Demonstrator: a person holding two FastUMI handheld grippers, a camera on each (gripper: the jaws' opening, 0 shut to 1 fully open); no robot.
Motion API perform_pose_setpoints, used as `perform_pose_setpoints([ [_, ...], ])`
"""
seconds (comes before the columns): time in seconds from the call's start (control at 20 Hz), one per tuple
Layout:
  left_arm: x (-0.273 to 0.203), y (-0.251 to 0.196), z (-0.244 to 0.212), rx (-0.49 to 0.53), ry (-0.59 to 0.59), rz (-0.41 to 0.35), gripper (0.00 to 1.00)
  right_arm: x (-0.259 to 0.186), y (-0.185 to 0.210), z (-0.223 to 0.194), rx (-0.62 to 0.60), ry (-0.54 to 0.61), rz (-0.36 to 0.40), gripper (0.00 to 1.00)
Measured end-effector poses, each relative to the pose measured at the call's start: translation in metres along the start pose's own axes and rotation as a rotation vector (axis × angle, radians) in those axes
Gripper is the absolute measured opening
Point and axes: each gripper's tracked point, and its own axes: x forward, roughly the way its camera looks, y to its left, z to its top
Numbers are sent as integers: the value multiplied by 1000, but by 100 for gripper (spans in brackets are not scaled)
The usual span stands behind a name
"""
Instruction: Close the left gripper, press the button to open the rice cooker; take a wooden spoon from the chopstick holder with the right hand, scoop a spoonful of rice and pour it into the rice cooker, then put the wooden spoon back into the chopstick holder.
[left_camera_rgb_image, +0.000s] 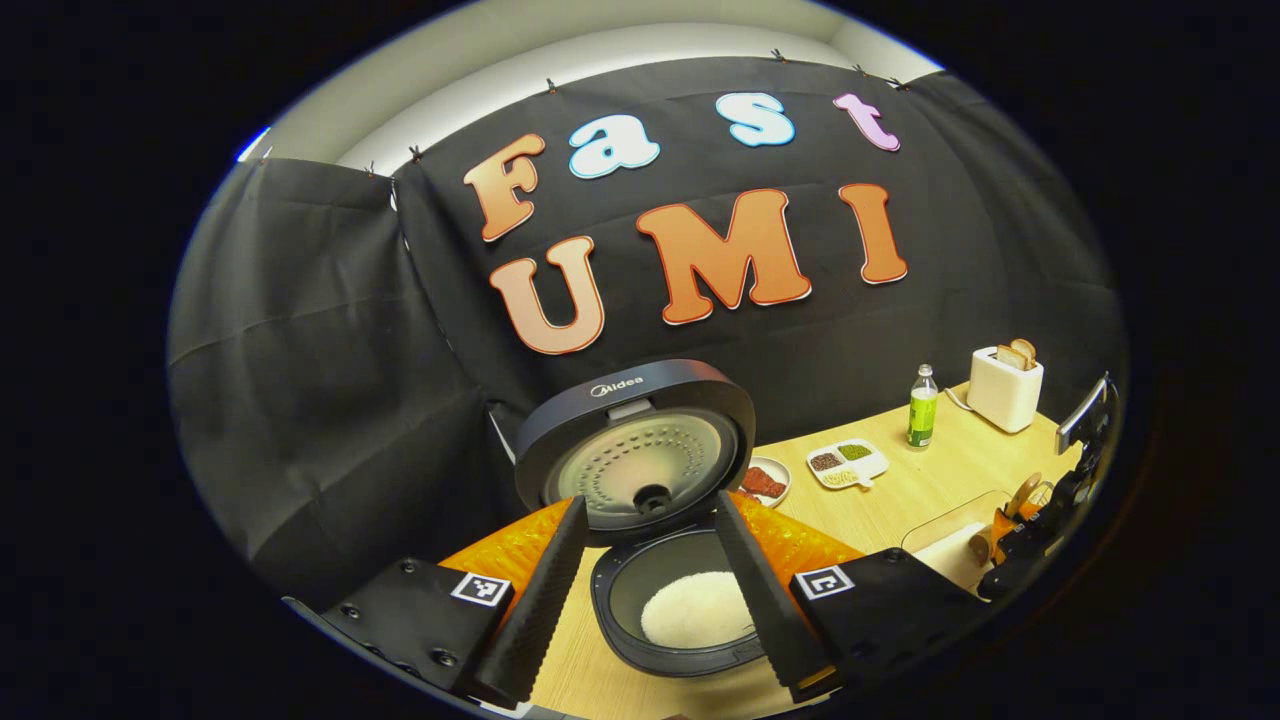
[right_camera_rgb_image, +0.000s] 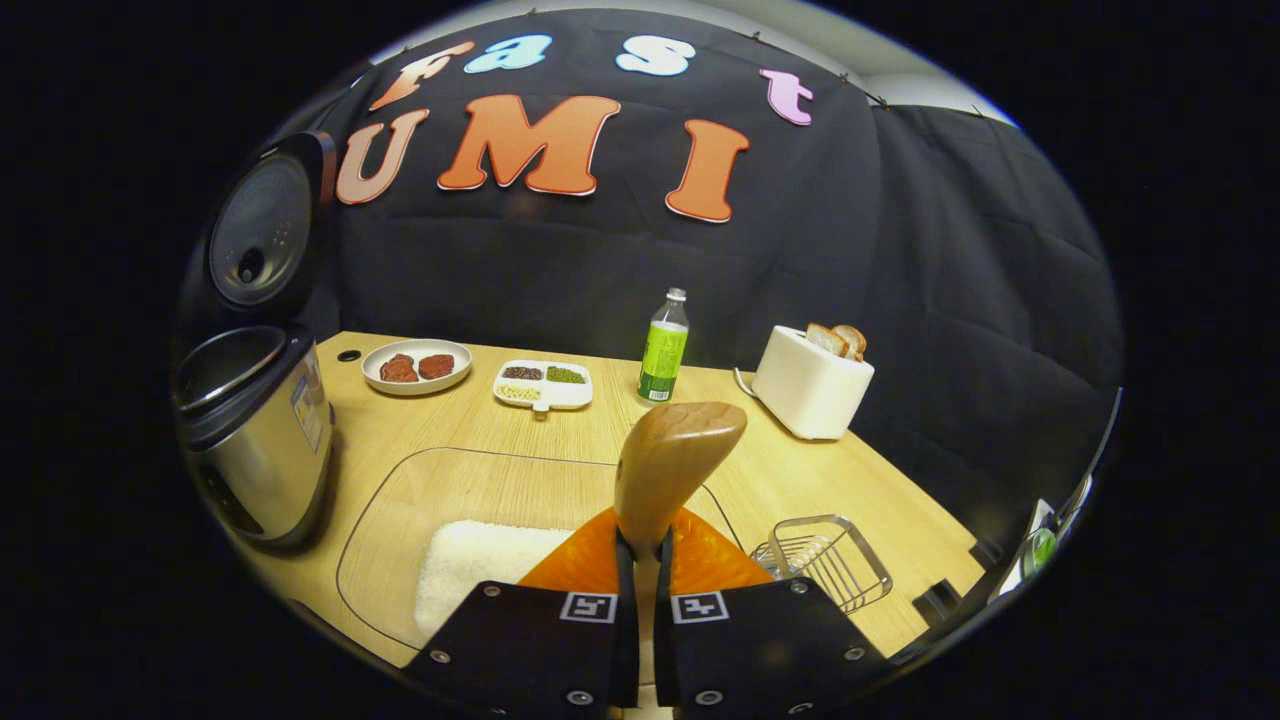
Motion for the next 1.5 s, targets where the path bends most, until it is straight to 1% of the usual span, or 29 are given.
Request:
perform_pose_setpoints([
  [0.15,-3,5,-6,-14,8,5,80,1,9,-4,124,63,37,6],
  [0.25,-4,9,-10,-19,16,10,80,-1,15,-7,146,82,43,6],
  [0.45,-4,15,-16,-17,23,11,80,-10,33,-7,218,106,89,6],
  [0.5,-4,17,-17,-16,25,13,88,-13,40,-6,259,116,109,6],
  [0.6,-6,20,-18,-13,24,17,88,-18,54,-9,339,156,148,6],
  [0.75,-7,26,-19,-18,20,23,88,-19,72,-10,421,218,193,5],
  [0.8,-7,28,-20,-20,21,26,80,-16,73,-9,439,231,197,6],
  [0.85,-6,30,-22,-22,23,25,88,-15,73,-8,455,248,209,6],
  [1.0,-5,32,-21,-25,23,29,88,-11,75,-13,554,310,236,5],
  [1.05,-3,31,-21,-27,22,28,80,-9,76,-12,583,318,246,6],
  [1.1,-3,30,-21,-27,22,25,88,-9,79,-13,588,327,255,6],
  [1.15,-3,29,-22,-25,23,23,88,-9,81,-13,590,326,266,5],
  [1.25,-2,25,-23,-24,28,14,88,-10,87,-11,597,334,297,6],
  [1.3,-1,23,-23,-22,30,11,80,-9,92,-11,617,348,320,6],
  [1.35,-1,23,-22,-20,31,11,80,-11,96,-11,645,361,347,6],
  [1.4,-1,22,-21,-19,30,12,88,-11,101,-11,669,377,376,6],
  [1.5,1,22,-21,-14,32,15,88,-9,104,-14,702,405,425,6],
])
